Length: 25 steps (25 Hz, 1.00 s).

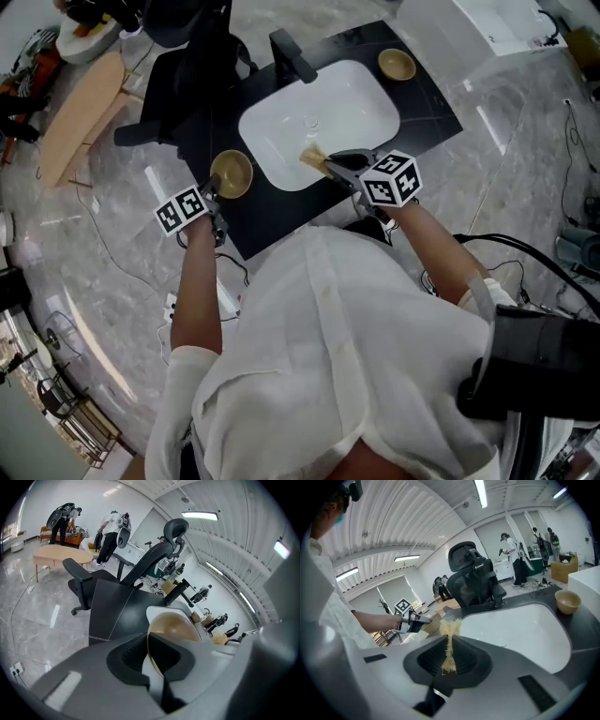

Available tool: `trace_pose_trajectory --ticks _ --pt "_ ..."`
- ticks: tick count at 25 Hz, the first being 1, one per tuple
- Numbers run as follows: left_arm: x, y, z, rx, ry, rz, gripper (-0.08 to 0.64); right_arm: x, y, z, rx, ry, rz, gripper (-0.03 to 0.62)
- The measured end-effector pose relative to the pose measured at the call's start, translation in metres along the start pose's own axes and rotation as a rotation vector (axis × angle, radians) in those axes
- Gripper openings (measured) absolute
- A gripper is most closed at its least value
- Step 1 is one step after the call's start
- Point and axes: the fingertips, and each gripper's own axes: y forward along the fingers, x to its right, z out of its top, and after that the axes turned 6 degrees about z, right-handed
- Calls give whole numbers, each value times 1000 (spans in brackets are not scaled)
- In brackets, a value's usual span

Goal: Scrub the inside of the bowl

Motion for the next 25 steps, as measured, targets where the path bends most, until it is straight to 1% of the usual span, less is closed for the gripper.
trace_pose_trajectory --ticks 12,18,25 --pt "-7 -1 6 10 -3 46 18 -16 2 6 -56 -61 29 26" --pt "1 13 10 3 -4 49 18 -10 -12 7 -65 -77 -3 26" --pt "-18 31 21 6 -23 97 18 -1 2 2 -83 -83 4 26"
